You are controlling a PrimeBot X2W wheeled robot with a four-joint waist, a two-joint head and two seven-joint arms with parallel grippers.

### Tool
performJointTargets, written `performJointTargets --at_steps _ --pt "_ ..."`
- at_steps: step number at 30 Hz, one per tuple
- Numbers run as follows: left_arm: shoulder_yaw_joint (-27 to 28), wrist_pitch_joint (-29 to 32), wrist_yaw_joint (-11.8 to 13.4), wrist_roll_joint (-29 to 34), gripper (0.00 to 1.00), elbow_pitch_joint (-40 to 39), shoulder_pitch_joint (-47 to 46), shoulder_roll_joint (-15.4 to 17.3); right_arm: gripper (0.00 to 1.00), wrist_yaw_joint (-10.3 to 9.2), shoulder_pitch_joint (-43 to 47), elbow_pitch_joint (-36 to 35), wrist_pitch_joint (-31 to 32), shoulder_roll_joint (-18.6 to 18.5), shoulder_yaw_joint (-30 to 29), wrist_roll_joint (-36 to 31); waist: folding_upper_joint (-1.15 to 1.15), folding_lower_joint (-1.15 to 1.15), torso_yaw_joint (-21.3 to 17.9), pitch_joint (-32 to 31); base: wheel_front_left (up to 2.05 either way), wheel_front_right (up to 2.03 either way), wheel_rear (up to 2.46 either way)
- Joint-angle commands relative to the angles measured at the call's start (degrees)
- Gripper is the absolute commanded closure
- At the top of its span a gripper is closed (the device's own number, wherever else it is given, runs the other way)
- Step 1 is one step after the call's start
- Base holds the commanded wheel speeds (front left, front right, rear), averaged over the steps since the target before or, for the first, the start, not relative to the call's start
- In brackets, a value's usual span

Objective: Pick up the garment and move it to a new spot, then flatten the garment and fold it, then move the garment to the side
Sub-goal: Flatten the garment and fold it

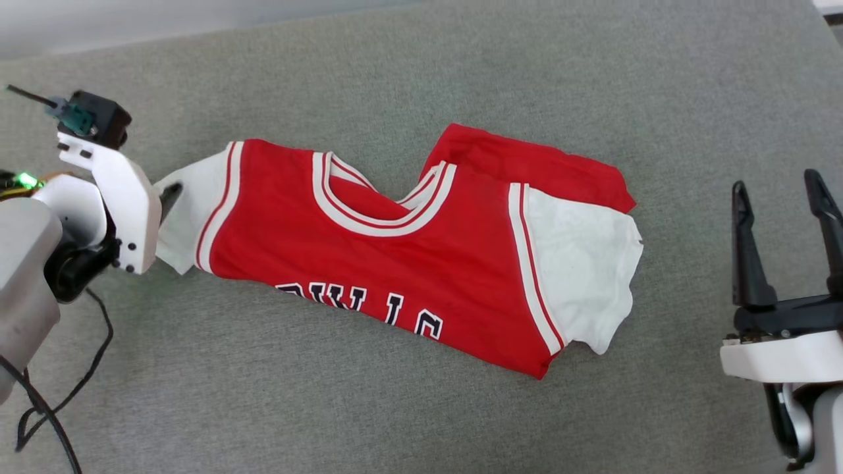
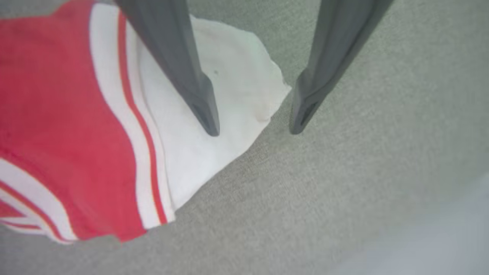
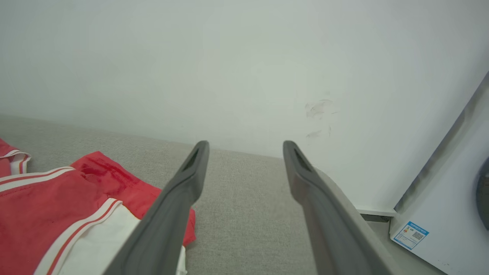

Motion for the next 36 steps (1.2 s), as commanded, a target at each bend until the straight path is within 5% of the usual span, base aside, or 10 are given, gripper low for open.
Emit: performJointTargets --at_steps 1,9,14,18,20,21,29,36 --pt "1.02 -5.95 0.86 1.77 0.00 -0.23 0.30 -0.13 0.00 -0.04 -0.96 -0.36 -0.11 -1.17 -0.53 0.08 0.00 0.00 0.61 -1.66 0.00 0.00 0.00" --pt "4.85 -30.15 9.24 7.06 0.00 -6.13 5.49 -0.37 0.00 -0.04 -3.96 0.53 -0.11 -8.84 0.59 0.95 0.00 0.00 2.73 -5.67 0.00 0.00 0.00" --pt "14.50 -32.69 18.17 9.94 0.00 -15.96 11.71 -0.14 0.00 -0.04 -8.31 4.34 3.43 -17.46 7.83 5.06 0.00 0.00 3.69 -6.42 0.00 0.00 0.00" --pt "25.88 -32.62 25.05 16.89 0.00 -27.01 22.10 -1.95 0.00 -0.04 -12.27 5.51 13.78 -24.97 16.27 12.47 0.00 0.00 4.38 -6.50 0.00 0.00 0.00" --pt "28.41 -32.62 26.16 18.85 0.00 -29.33 24.54 -2.48 0.00 -0.04 -13.40 5.60 16.78 -26.83 18.16 14.77 0.00 0.00 4.58 -6.46 0.00 0.00 0.00" --pt "33.07 -32.63 28.12 22.53 0.00 -33.54 29.53 -4.39 0.00 -0.04 -14.85 5.78 23.83 -30.70 22.87 19.84 0.00 0.00 4.94 -6.37 0.00 0.00 0.00" --pt "46.49 -32.64 28.84 33.73 0.00 -42.38 43.51 -13.03 0.00 -0.04 -20.52 5.69 45.20 -38.98 34.25 37.44 0.00 0.00 6.57 -4.88 0.00 0.00 0.00" --pt "54.31 -32.65 24.64 41.11 0.00 -45.30 50.36 -21.99 0.00 -0.04 -24.50 10.02 55.55 -38.40 39.19 45.55 0.00 0.00 8.90 -1.81 0.00 0.00 0.00"
